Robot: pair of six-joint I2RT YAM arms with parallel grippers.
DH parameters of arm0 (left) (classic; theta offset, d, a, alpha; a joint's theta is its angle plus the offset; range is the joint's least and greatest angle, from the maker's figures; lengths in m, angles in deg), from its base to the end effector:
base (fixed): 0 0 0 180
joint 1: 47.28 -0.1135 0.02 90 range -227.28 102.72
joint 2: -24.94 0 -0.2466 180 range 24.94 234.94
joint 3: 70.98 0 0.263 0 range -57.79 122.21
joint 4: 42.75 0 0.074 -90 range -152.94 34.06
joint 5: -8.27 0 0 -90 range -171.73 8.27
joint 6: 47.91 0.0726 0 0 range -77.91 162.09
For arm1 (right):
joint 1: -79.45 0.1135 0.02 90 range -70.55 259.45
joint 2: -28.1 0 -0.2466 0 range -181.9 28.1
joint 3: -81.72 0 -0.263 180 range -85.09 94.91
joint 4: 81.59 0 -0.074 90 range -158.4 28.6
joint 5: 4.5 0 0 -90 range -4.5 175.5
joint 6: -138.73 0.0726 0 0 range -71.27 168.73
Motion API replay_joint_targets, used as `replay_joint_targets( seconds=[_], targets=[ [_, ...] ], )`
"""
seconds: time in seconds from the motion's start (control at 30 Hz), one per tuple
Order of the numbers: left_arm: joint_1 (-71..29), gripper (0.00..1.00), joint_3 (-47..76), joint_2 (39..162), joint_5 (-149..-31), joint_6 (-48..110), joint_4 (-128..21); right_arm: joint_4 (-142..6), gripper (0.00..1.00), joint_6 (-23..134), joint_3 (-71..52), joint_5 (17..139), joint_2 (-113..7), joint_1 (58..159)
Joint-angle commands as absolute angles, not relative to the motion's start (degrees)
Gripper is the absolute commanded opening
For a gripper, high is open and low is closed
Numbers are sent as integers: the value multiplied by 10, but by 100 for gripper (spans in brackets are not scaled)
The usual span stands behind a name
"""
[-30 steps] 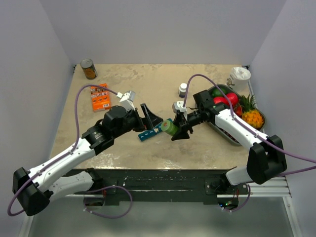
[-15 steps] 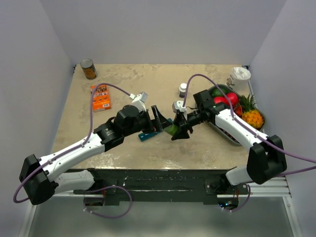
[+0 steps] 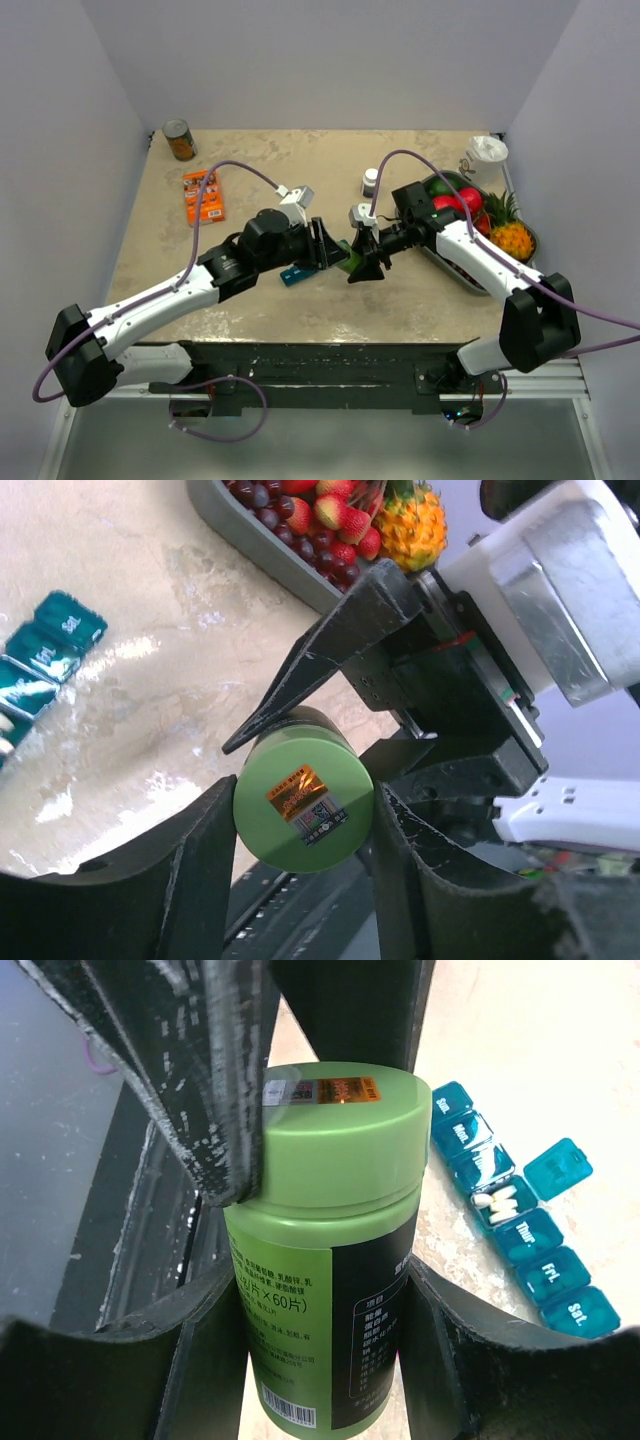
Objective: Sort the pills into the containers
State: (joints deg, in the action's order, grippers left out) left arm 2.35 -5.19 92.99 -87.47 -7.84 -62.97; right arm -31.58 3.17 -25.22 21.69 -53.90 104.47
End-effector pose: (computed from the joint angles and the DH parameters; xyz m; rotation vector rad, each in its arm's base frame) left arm 0.2055 -0.2529 0.2759 0.0672 2.1755 -1.1807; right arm 0.2445 0.1860 0.2260 -1.5498 1.5443 1.2139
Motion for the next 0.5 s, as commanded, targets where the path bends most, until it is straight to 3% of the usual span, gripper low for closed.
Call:
replay_joint_targets(
  seconds=[0.0, 0.17, 0.23, 0.3, 0.33, 0.47],
  targets=[
    [26, 0, -54, 932, -943, 68, -612, -330, 0, 35, -230, 191, -529, 1046],
    [27, 0, -108, 901, -1120, 357, -579, -328, 0, 35, -230, 185, -529, 1046],
    [25, 2, -116, 898, -1108, 407, -599, -328, 0, 34, -230, 184, -528, 1046],
    [16, 18, -109, 898, -1093, 411, -604, -327, 0, 34, -230, 184, -528, 1046],
    [12, 41, -107, 896, -1087, 396, -600, -327, 0, 33, -230, 184, -529, 1046],
    [2, 69, -109, 872, -1036, 344, -569, -327, 0, 32, -230, 184, -531, 1046]
  ],
)
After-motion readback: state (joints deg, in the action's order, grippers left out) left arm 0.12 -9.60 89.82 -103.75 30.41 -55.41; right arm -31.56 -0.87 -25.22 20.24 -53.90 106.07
